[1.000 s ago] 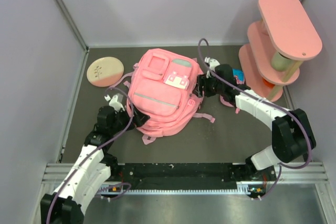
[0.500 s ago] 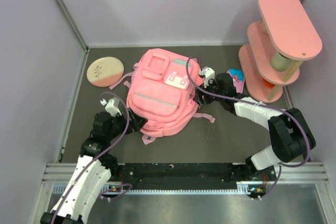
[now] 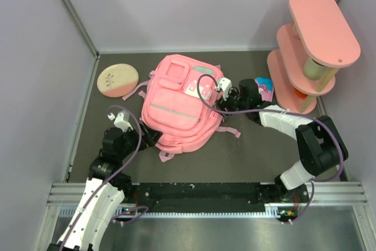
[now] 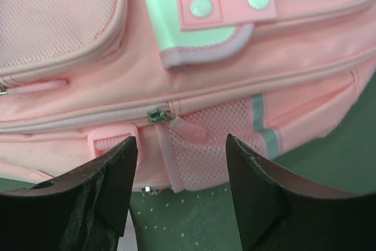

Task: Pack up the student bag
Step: Unzip the student bag at the center of the board.

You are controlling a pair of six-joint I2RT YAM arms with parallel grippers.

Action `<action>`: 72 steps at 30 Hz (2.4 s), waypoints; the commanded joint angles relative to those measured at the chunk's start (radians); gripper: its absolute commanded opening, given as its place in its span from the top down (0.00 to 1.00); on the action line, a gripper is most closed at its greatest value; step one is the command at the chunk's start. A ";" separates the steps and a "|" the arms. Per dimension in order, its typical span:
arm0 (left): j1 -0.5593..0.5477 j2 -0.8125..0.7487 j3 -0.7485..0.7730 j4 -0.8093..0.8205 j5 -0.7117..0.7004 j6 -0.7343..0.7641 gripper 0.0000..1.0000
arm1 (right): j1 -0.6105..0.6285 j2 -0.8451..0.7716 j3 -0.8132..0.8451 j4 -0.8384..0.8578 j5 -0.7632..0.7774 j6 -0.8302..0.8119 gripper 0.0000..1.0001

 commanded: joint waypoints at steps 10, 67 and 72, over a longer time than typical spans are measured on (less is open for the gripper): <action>0.003 0.014 -0.005 0.039 0.035 -0.004 0.01 | -0.061 0.165 0.262 -0.232 -0.241 -0.184 0.55; 0.003 0.048 0.018 -0.019 -0.152 0.001 0.01 | 0.060 0.103 0.323 -0.337 -0.075 -0.046 1.00; 0.003 0.056 -0.020 0.028 -0.225 -0.032 0.01 | 0.132 0.006 0.300 -0.364 0.015 -0.041 1.00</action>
